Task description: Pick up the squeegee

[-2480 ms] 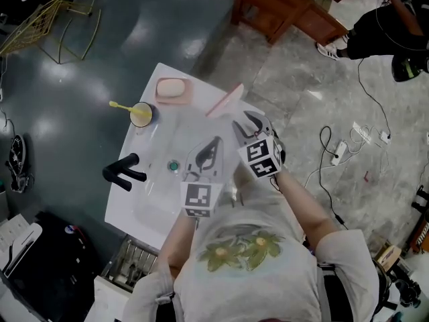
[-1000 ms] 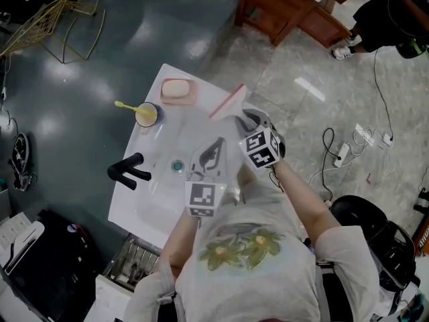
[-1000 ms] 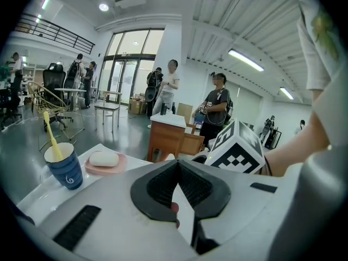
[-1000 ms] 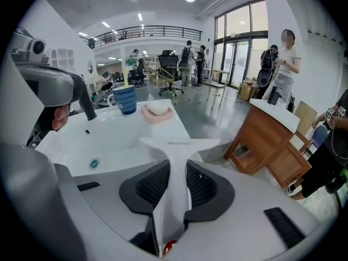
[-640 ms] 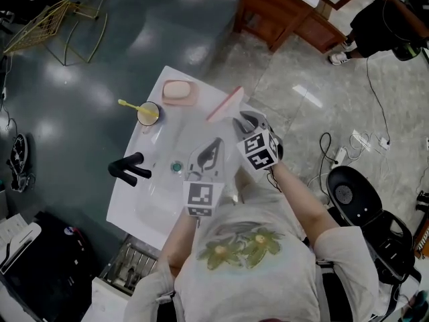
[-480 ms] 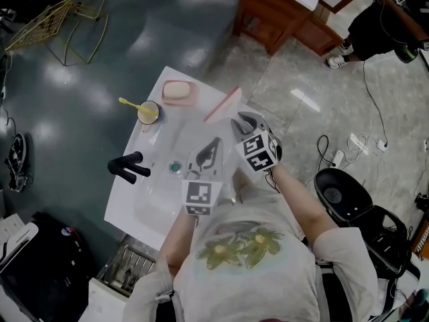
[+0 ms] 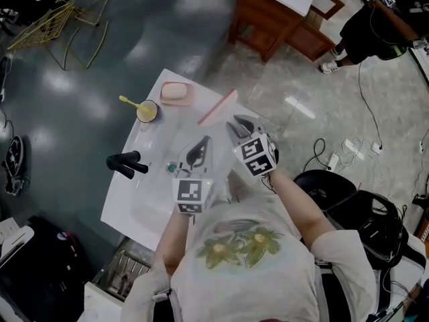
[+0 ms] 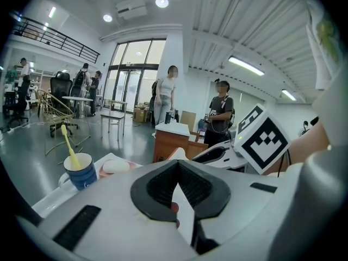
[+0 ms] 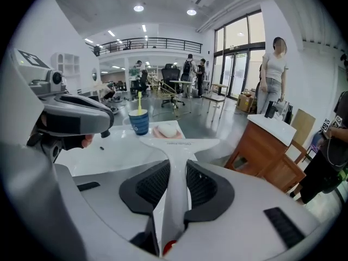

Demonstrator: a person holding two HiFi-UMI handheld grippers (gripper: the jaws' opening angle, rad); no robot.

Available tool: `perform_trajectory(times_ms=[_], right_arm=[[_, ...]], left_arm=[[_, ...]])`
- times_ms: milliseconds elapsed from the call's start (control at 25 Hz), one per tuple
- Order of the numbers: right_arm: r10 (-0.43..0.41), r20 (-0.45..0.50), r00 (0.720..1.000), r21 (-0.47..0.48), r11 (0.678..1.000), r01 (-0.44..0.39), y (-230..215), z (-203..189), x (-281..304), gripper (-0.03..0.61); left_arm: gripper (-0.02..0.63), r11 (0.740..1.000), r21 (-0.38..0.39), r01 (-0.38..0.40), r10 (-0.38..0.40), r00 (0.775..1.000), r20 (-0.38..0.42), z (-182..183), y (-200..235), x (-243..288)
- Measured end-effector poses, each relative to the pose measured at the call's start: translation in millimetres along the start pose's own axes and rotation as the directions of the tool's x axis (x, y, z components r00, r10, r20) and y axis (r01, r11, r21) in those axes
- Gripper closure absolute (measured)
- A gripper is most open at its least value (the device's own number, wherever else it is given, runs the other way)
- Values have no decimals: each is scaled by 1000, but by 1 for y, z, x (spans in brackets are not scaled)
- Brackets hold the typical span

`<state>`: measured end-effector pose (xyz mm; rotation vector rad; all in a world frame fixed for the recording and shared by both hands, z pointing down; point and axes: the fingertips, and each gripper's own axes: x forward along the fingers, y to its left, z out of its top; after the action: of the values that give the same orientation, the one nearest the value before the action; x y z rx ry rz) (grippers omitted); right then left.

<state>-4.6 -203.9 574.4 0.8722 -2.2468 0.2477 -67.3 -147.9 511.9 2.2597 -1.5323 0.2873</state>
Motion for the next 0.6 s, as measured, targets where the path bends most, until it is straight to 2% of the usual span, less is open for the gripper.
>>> perform_trajectory(times_ms=[600], right_arm=[[-47,77,996,-2,999,48,15,30,-51,474]], left_arm=[[606,999,32,19,-20,999,46,14,-13,-29]])
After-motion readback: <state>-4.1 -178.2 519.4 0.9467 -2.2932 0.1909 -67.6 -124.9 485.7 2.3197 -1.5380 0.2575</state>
